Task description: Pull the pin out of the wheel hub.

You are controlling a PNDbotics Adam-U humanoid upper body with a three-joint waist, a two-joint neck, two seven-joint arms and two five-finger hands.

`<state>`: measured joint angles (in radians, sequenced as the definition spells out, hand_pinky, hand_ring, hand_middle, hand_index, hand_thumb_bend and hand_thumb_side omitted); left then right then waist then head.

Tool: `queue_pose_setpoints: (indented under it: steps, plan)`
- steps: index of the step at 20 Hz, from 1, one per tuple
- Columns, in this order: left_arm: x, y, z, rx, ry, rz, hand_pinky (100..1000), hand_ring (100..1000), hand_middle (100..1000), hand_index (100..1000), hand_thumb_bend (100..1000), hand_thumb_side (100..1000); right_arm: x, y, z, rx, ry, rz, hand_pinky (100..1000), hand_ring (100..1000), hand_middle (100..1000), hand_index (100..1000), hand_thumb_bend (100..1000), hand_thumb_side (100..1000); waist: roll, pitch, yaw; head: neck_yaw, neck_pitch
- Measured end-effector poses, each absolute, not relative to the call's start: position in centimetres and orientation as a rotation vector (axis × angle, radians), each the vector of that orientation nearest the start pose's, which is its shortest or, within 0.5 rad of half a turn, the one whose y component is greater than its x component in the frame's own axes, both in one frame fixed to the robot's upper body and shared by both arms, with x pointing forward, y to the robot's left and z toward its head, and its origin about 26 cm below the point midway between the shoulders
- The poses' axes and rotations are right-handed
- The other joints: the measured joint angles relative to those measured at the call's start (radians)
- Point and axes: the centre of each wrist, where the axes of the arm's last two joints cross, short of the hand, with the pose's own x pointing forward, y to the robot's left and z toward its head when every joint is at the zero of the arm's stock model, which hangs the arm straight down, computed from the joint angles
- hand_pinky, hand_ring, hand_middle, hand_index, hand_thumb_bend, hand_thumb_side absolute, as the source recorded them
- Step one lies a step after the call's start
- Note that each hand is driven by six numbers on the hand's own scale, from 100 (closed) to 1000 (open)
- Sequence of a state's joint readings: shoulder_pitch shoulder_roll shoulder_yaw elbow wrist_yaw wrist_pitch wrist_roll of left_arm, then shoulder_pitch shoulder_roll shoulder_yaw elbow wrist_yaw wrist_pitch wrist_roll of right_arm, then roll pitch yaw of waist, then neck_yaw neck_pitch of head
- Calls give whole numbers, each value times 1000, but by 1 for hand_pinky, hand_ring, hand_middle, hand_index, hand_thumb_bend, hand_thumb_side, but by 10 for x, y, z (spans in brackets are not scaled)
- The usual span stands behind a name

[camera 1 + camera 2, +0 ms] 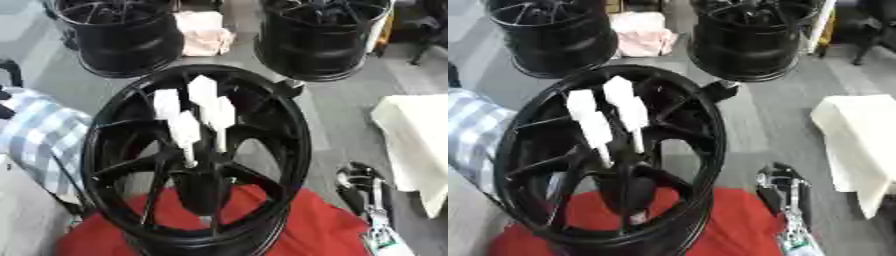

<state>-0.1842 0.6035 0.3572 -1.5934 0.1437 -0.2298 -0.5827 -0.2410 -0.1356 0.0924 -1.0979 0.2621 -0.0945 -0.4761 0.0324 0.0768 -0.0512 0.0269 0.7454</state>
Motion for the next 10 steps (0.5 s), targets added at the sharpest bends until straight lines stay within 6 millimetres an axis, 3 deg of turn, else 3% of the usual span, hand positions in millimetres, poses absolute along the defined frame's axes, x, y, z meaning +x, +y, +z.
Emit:
queue_pose_setpoints:
  steps: [6,10]
  plan:
    - [329,468,244,358,-1882,-1256,788,728,766,880,519,571,320,-247,-70,-585,-1495,130,705,652,625,765,100,379,8,-4,-15,-2,0]
    - [356,449,285,423,-1833,-1435,811,761,790,885,512,504,320,-246,-71,-580,-1491,143,705,652,625,765,100,379,12,-12,-29,8,0]
